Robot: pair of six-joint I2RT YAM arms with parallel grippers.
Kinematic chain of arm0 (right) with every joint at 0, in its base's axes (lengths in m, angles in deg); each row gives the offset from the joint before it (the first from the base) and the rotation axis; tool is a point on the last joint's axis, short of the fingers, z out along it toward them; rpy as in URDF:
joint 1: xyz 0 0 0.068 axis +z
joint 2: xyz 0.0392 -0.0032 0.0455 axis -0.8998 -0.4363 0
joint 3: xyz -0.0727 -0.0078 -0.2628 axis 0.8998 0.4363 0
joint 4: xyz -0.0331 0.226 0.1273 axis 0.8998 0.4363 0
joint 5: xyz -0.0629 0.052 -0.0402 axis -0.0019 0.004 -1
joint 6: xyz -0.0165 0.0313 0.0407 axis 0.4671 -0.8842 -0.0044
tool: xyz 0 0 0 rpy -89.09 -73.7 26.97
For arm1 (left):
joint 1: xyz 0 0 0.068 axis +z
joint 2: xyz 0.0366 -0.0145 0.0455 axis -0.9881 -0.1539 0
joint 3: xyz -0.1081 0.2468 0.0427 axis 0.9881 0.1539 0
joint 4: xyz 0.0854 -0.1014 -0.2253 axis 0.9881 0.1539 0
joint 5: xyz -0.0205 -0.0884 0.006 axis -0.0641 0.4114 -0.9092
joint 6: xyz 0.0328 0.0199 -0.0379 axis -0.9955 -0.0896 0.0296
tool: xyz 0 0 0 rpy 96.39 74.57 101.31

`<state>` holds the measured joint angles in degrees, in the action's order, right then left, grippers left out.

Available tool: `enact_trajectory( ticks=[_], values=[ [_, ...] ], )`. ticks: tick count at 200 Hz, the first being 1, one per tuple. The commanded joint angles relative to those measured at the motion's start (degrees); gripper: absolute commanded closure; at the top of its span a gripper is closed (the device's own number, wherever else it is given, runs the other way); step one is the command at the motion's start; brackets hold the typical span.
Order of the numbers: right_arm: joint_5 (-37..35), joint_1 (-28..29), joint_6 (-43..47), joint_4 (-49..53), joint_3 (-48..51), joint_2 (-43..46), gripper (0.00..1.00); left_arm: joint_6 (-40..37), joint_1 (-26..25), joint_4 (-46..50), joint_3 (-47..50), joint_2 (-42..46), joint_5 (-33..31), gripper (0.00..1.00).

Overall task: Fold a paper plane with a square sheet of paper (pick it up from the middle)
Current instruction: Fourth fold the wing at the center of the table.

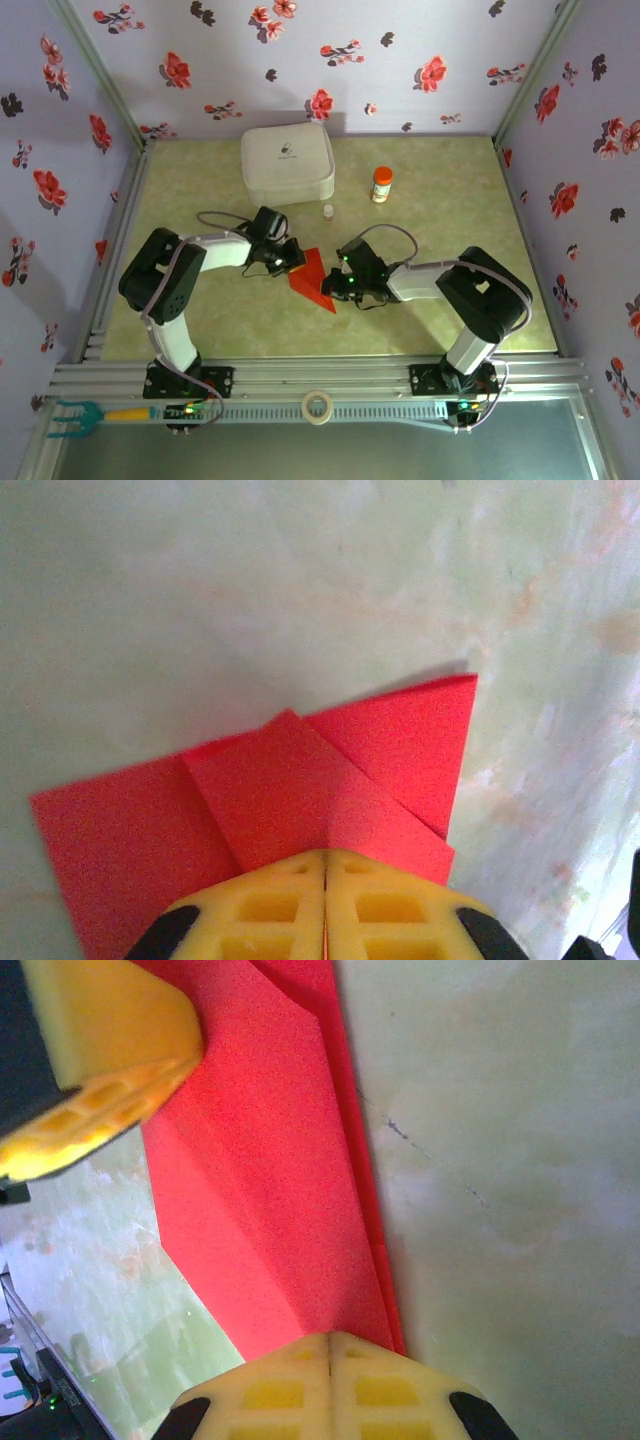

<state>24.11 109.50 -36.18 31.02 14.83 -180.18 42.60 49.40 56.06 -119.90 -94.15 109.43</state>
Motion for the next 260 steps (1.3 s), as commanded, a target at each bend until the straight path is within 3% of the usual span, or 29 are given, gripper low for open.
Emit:
enact_trajectory(
  ticks=[1,68,116,160,183,210,260],
  values=[
    [0.52,0.00,1.43,10.25,3.40,-1.65,1.00,-2.94,4.24,4.96,-1.04,-2.18,-7.34,0.90],
    [1.55,0.07,1.60,9.15,3.95,-1.66,1.00,-5.57,8.27,7.03,-4.68,-2.75,-5.63,0.89],
    [1.69,0.05,1.95,9.32,3.95,-1.30,1.00,-5.26,8.11,9.07,-5.14,3.15,-5.80,0.88],
    [0.92,0.05,2.22,10.31,3.60,-0.74,1.00,-3.96,3.29,3.47,0.36,10.41,-2.48,0.88],
    [0.41,0.05,2.04,10.20,3.81,-0.56,1.00,-2.94,-1.89,-1.55,2.65,9.93,0.99,0.88],
    [0.82,0.05,1.54,9.20,3.95,-0.72,1.00,-1.59,-7.20,-4.51,3.63,7.38,0.78,0.88],
    [1.31,-0.01,1.08,8.91,3.39,-0.35,1.00,0.20,-7.98,-7.07,6.99,3.25,-1.56,0.89]
  ],
)
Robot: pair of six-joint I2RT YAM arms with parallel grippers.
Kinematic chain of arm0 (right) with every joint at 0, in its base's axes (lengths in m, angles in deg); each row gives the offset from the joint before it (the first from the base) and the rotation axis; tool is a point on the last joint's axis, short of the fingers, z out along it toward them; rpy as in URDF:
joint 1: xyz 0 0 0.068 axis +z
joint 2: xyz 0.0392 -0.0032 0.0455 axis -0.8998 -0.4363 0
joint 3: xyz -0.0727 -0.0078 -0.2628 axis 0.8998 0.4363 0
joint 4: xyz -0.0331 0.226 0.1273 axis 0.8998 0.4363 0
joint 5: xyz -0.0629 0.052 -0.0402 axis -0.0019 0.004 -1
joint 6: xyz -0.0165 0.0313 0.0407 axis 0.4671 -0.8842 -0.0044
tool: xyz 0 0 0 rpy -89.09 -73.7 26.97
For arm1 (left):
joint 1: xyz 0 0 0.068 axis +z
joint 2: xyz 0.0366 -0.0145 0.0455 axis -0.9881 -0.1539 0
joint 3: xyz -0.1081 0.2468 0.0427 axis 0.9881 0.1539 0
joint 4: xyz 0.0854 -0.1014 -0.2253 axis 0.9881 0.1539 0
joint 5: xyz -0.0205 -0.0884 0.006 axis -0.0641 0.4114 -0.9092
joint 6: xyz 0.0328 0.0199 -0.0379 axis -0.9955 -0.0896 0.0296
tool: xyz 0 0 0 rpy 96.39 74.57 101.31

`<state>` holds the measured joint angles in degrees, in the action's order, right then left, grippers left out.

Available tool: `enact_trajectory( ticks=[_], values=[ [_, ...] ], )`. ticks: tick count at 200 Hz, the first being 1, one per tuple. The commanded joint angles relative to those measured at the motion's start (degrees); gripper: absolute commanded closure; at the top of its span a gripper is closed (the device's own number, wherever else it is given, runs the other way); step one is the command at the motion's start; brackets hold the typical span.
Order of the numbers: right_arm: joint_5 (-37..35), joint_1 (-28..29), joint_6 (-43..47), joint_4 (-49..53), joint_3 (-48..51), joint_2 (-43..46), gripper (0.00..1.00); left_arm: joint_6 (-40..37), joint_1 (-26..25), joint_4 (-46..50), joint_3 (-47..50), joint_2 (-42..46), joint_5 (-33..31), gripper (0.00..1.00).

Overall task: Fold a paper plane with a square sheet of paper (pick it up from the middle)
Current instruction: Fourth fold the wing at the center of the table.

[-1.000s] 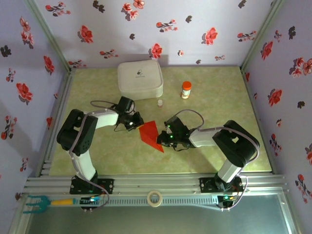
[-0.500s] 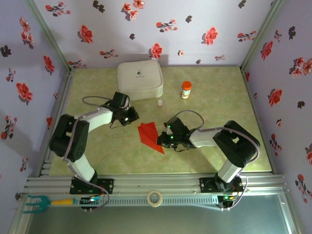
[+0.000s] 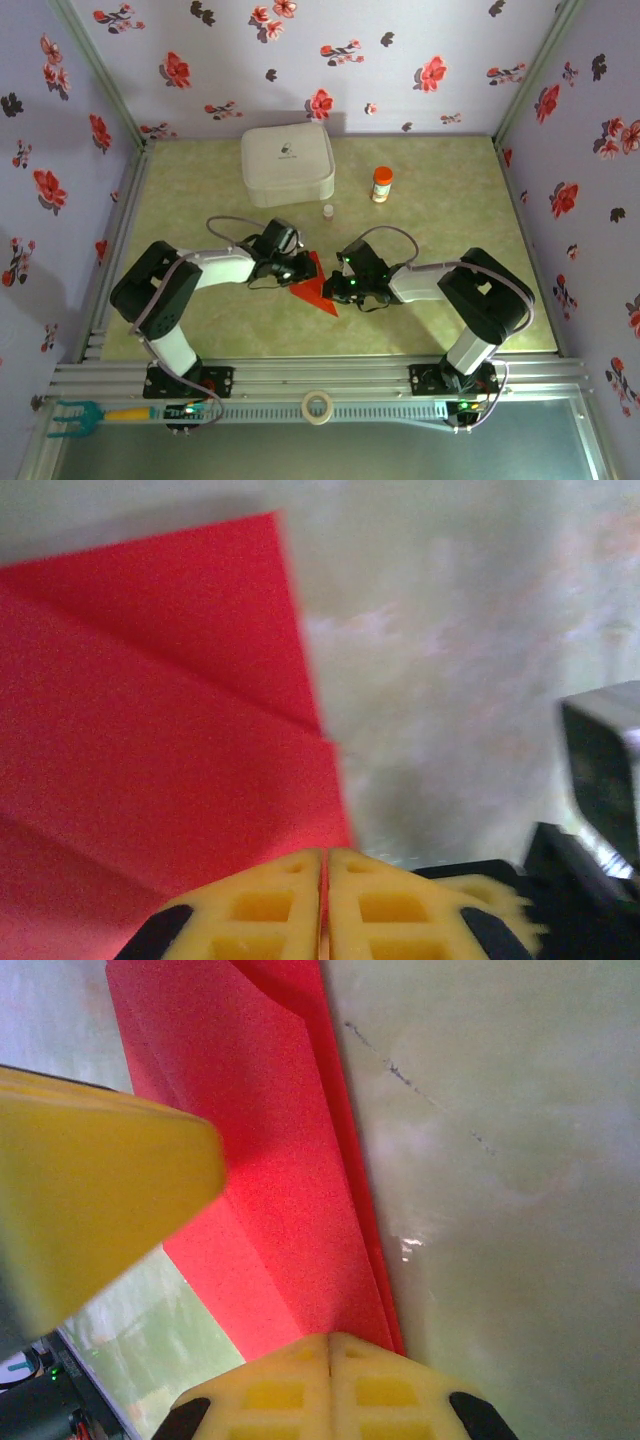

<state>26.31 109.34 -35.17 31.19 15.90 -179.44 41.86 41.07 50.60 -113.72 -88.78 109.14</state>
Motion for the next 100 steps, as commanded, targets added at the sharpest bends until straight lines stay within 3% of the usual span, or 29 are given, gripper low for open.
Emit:
enact_trajectory(
  ticks=[1,30,58,100],
  values=[
    [-0.84,0.14,0.07,8.79,2.29,-1.04,1.00,0.82,0.35,-1.55,0.80,-2.21,-1.31,0.89],
    [-0.14,0.16,-0.33,9.15,0.55,0.76,1.00,0.29,0.44,-1.01,1.32,-4.57,-2.61,0.90],
    [0.92,0.35,-2.10,7.93,-2.42,3.18,1.00,-0.18,0.51,4.56,2.37,-1.40,-8.90,0.92],
    [2.04,1.45,-0.64,10.11,-9.65,-0.88,1.00,-0.28,0.70,2.87,2.12,-1.05,-7.28,0.92]
  ],
)
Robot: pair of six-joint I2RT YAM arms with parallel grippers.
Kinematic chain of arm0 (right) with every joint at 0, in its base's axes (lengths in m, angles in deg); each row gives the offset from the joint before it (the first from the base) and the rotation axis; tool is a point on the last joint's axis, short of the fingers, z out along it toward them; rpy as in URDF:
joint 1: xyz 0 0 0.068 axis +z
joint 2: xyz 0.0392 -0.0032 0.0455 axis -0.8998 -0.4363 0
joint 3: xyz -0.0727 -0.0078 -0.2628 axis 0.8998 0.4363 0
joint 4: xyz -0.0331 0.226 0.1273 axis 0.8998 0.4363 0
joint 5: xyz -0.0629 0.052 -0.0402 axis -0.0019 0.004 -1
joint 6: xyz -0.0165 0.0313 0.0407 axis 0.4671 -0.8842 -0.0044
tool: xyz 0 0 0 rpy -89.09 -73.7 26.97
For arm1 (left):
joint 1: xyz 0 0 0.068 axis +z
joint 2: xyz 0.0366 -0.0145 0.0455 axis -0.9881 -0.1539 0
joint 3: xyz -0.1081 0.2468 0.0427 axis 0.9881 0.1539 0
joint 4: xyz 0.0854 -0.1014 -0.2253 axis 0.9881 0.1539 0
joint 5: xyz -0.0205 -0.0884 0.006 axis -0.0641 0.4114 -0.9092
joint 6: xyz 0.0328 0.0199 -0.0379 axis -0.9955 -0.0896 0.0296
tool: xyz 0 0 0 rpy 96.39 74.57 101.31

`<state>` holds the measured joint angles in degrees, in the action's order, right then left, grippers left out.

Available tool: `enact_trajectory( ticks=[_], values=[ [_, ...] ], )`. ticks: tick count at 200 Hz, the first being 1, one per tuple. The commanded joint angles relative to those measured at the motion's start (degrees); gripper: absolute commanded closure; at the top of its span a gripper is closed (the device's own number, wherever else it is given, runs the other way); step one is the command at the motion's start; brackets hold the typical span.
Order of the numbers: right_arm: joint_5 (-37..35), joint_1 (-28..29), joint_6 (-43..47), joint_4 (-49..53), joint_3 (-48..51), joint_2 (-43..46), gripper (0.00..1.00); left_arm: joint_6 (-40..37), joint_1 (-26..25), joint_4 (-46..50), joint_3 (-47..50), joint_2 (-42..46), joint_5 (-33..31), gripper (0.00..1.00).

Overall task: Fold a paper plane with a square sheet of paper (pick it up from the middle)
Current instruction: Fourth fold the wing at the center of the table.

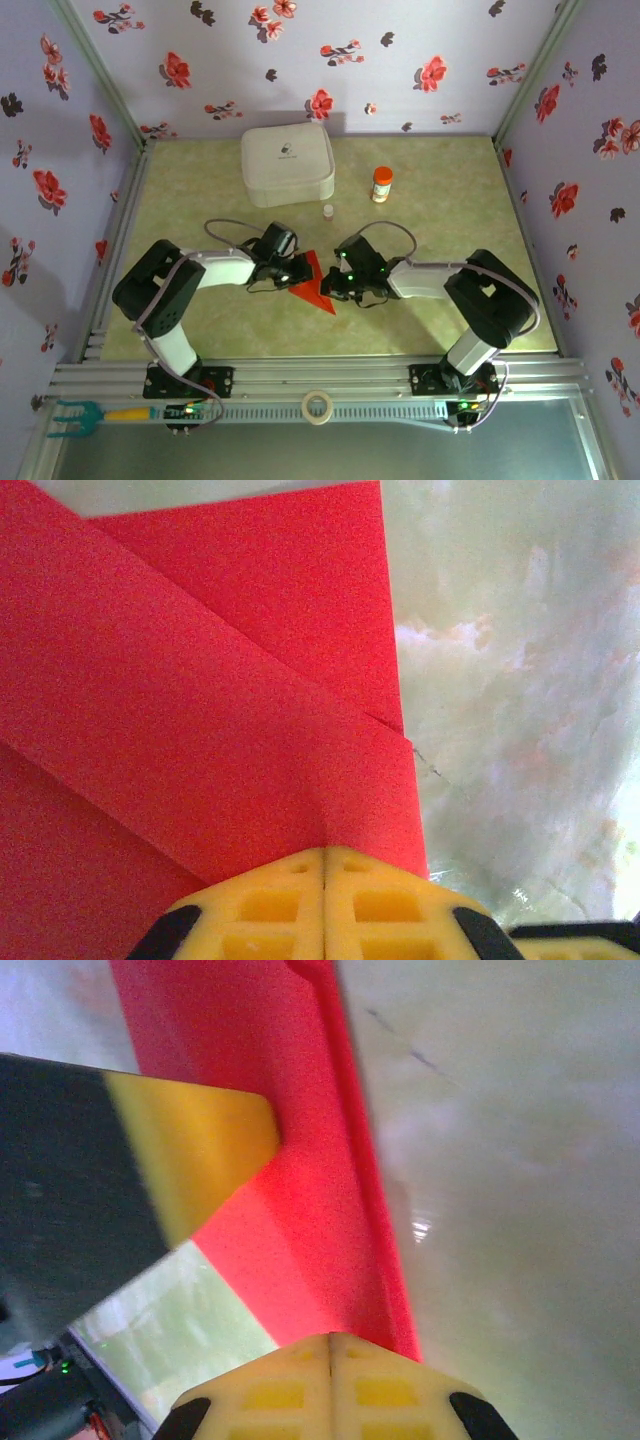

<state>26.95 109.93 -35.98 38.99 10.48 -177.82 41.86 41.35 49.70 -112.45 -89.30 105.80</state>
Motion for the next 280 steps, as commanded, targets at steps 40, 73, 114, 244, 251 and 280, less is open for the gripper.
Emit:
enact_trajectory(
  ticks=[40,73,114,244,251,280],
  values=[
    [0.68,1.55,-0.05,2.76,-5.99,-9.38,1.00,0.18,0.39,2.92,0.74,-0.80,-3.30,0.92],
    [0.36,1.63,-2.24,-1.86,-0.11,-9.42,1.00,0.52,0.46,2.22,1.42,-0.88,-2.95,0.92],
    [1.29,1.46,-2.18,-2.44,2.90,-5.02,1.00,0.61,0.76,2.13,1.61,-1.46,-2.83,0.92],
    [1.42,1.11,0.44,3.09,3.06,2.27,1.00,1.45,1.02,0.46,2.34,-2.73,-1.64,0.92],
    [1.46,1.13,0.35,2.51,2.97,1.47,1.00,1.46,1.00,0.38,2.34,-2.80,-1.60,0.92],
    [0.12,0.87,-0.22,1.27,3.69,-0.63,1.00,1.42,0.99,0.28,2.43,-2.91,-1.43,0.92]
  ],
)
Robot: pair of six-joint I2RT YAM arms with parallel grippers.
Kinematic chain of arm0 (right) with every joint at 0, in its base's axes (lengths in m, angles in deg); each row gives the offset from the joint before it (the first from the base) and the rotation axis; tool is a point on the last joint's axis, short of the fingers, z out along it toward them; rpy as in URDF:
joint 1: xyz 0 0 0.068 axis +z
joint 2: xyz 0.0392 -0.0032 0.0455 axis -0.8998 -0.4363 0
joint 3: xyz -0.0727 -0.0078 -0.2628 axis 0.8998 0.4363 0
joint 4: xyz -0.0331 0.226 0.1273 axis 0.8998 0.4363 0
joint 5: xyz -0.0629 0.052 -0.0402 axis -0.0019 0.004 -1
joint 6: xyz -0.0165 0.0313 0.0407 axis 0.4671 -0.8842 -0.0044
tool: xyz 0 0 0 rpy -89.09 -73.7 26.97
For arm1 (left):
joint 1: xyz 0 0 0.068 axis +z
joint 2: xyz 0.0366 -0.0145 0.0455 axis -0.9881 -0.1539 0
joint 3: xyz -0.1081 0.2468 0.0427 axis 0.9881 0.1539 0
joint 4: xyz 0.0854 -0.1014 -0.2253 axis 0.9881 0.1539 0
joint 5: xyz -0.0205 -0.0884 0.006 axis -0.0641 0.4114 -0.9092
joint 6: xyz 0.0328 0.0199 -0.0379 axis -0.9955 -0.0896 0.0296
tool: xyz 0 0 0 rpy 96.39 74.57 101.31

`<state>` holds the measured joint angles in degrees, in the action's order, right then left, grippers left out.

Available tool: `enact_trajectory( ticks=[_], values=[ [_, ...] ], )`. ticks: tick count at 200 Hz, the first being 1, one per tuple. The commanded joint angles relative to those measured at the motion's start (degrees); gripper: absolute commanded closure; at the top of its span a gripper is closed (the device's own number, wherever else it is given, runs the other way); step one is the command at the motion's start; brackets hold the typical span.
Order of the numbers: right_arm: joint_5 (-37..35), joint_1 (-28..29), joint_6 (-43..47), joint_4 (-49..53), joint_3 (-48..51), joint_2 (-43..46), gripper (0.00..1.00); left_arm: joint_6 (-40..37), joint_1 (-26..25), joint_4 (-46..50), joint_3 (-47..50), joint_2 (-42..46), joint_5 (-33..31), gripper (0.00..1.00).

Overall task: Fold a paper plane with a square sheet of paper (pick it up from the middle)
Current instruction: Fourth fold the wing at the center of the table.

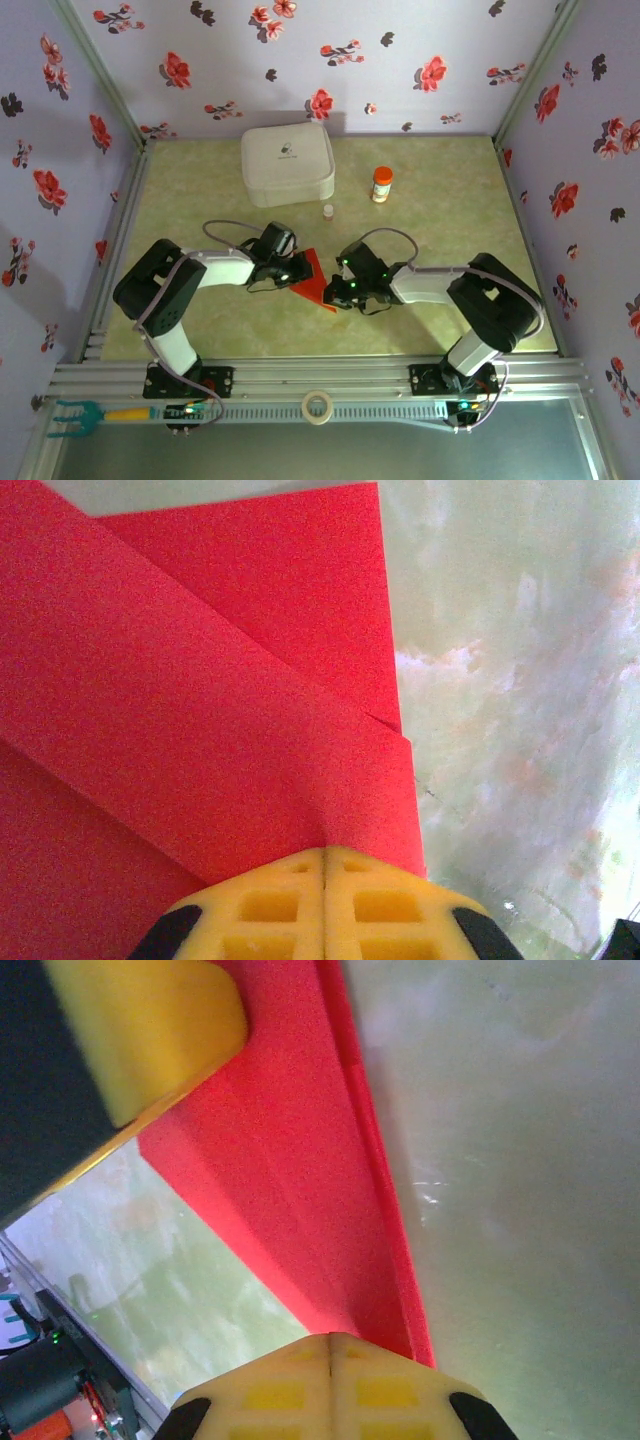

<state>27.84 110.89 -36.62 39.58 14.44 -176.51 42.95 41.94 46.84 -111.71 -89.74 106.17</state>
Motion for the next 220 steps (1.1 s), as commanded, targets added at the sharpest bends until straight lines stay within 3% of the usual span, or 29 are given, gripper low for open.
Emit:
enact_trajectory(
  ticks=[1,45,90,125,179,220],
  values=[
    [-0.80,-0.14,0.39,0.61,-0.16,-1.97,1.00,0.32,0.42,3.15,1.69,-2.47,-1.84,0.92],
    [0.37,-0.44,-2.69,-5.37,7.47,0.35,1.00,-0.12,0.60,3.67,1.58,-2.29,-1.81,0.92],
    [1.84,-1.24,-2.64,-4.65,11.36,4.52,1.00,0.06,0.69,3.33,1.78,-2.39,-1.71,0.92],
    [1.11,-1.49,-3.19,-3.11,7.89,9.34,1.00,0.40,0.70,2.91,2.08,-1.79,-0.78,0.92],
    [1.25,-1.42,-1.13,-2.18,-2.51,-0.69,1.00,0.36,0.61,3.06,1.74,-1.33,-0.46,0.92],
    [0.79,-1.87,-2.13,-5.96,1.28,-3.88,1.00,0.26,0.62,3.06,1.78,-1.41,-0.45,0.92]
  ],
)
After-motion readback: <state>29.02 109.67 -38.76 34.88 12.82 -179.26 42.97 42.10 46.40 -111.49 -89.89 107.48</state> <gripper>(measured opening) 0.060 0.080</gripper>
